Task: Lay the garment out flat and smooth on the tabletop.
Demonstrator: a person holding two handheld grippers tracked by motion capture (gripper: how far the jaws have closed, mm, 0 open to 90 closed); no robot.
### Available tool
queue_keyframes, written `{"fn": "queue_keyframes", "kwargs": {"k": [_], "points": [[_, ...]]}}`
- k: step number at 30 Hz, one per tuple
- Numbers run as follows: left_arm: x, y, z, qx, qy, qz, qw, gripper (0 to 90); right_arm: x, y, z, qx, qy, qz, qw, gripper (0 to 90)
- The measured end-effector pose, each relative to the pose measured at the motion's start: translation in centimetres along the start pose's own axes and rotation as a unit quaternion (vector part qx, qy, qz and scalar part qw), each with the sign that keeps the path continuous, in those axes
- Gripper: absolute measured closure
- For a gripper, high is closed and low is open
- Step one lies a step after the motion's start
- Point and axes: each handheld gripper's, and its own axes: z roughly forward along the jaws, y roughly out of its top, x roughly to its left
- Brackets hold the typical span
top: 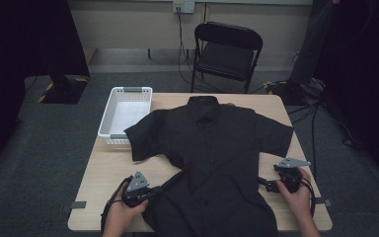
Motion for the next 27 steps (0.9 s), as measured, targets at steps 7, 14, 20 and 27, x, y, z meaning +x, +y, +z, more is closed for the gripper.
{"fn": "queue_keyframes", "kwargs": {"k": [7, 14, 20, 27], "points": [[-1.0, -0.9, -0.2, -0.013, 0.023, -0.005, 0.9996, 62.7, 0.0, 0.0, 0.0, 0.000, 0.000, 0.000, 1.0000, 11.5], [-0.3, 2.9, 2.2, -0.056, 0.051, -0.003, 0.9971, 28.9, 0.0, 0.0, 0.0, 0.000, 0.001, -0.002, 1.0000, 11.5], [0.2, 5.0, 5.3, -0.037, 0.040, 0.006, 0.9985, 48.8, 0.0, 0.0, 0.0, -0.001, 0.002, -0.002, 1.0000, 11.5], [0.3, 4.9, 5.3, -0.039, 0.030, -0.005, 0.9988, 57.7, 0.0, 0.0, 0.0, -0.001, 0.002, -0.002, 1.0000, 11.5]]}}
